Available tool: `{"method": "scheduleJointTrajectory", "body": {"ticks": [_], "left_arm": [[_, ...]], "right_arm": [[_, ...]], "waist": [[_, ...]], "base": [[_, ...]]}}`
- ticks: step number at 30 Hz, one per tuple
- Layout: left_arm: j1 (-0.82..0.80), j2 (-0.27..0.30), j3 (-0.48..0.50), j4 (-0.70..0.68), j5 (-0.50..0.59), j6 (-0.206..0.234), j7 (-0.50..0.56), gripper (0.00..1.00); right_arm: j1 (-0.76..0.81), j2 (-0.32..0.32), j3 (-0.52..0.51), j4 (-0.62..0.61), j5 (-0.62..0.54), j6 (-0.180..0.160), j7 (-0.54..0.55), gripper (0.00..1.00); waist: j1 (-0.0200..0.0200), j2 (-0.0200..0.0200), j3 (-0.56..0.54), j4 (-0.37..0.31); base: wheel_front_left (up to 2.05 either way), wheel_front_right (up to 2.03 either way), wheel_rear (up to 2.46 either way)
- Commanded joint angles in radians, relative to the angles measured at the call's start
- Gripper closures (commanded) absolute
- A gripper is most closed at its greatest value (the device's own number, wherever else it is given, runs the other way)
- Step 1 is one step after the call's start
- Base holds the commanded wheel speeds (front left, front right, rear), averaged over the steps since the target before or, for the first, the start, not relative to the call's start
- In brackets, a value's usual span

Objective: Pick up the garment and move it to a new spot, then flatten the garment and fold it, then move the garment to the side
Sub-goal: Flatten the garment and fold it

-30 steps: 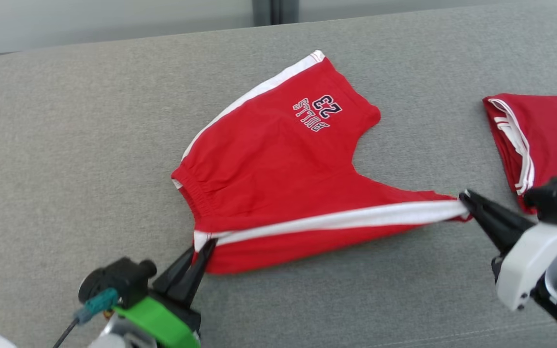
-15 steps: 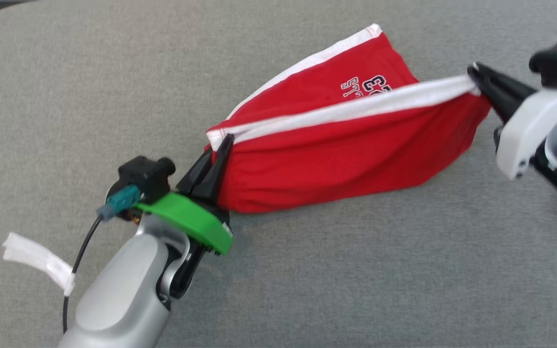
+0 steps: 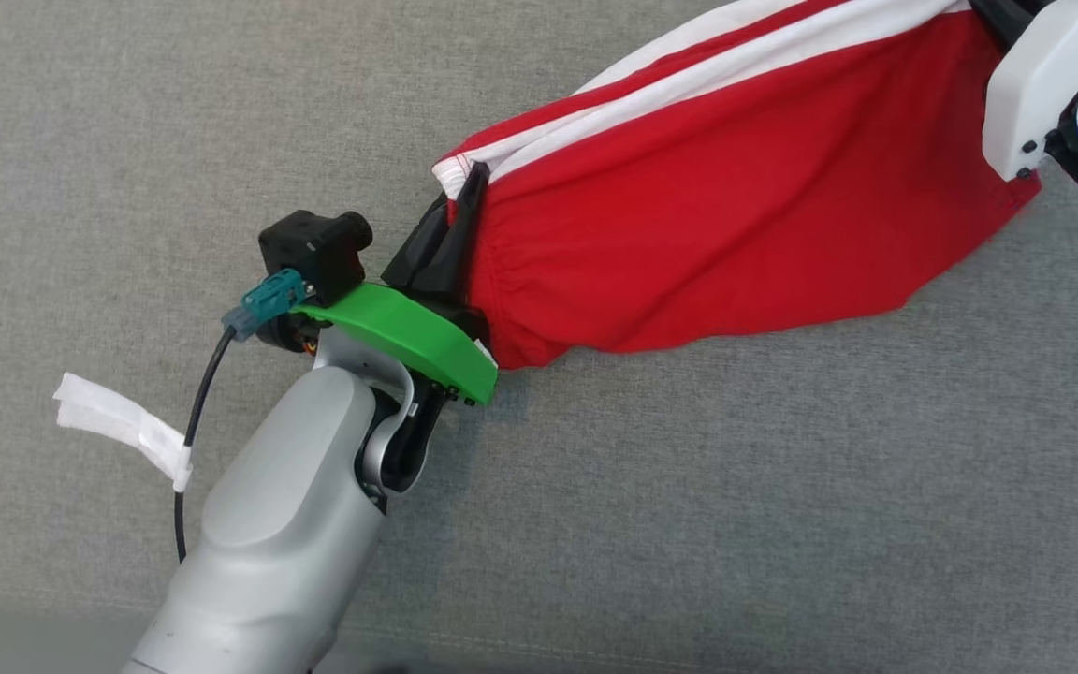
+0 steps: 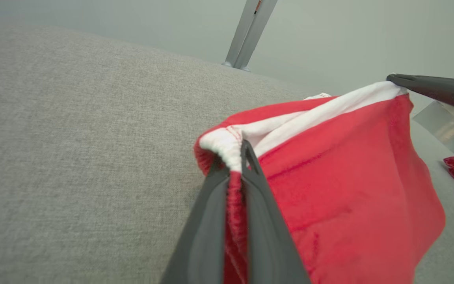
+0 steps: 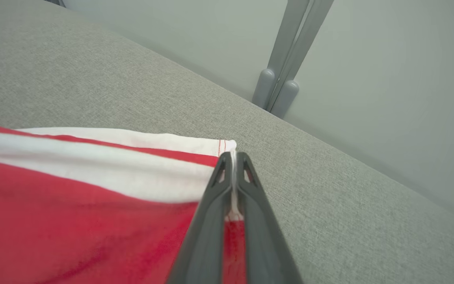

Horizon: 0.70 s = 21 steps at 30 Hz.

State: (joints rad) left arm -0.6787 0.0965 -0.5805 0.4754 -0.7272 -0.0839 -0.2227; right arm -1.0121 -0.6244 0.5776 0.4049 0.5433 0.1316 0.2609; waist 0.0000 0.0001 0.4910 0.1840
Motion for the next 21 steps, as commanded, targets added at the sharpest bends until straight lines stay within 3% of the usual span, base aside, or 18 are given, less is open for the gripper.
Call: {"method": "scheduleJointTrajectory", "body": {"ticks": [1,12,14,15,16,21], "left_arm": [[-0.031,-0.005,0.003,0.016,0.001,-0.004,-0.009,1.0],[-0.105,-0.036,-0.014,0.098,-0.014,-0.025,-0.035,1.0],[-0.113,-0.039,-0.016,0.102,-0.02,-0.03,-0.037,0.24],[-0.117,-0.04,-0.017,0.104,-0.022,-0.03,-0.038,0.0],[-0.119,-0.04,-0.019,0.105,-0.023,-0.031,-0.04,0.0],[-0.104,-0.042,-0.003,0.1,-0.019,-0.038,-0.044,0.0]], "right_arm": [[-0.025,0.001,0.008,0.02,-0.004,-0.002,-0.015,1.0],[-0.124,0.024,0.063,0.145,-0.01,-0.002,-0.087,1.0],[-0.134,0.031,0.059,0.172,-0.012,-0.002,-0.098,1.0],[-0.135,0.036,0.056,0.189,-0.01,-0.002,-0.096,0.21],[-0.137,0.042,0.057,0.2,-0.007,-0.002,-0.097,0.0],[-0.135,0.064,0.064,0.232,0.006,-0.002,-0.135,0.0]], "waist": [[0.0,-0.0001,0.053,0.053],[0.0,-0.0001,0.076,0.075],[0.0,-0.0001,0.076,0.074],[0.0,-0.0001,0.075,0.073],[0.0,-0.0001,0.074,0.073],[0.0,-0.0001,0.057,0.063]], "base": [[0.0,0.0,0.0],[0.0,0.0,0.0],[0.0,0.0,0.0],[0.0,0.0,0.0],[0.0,0.0,0.0],[0.0,0.0,0.0]]}}
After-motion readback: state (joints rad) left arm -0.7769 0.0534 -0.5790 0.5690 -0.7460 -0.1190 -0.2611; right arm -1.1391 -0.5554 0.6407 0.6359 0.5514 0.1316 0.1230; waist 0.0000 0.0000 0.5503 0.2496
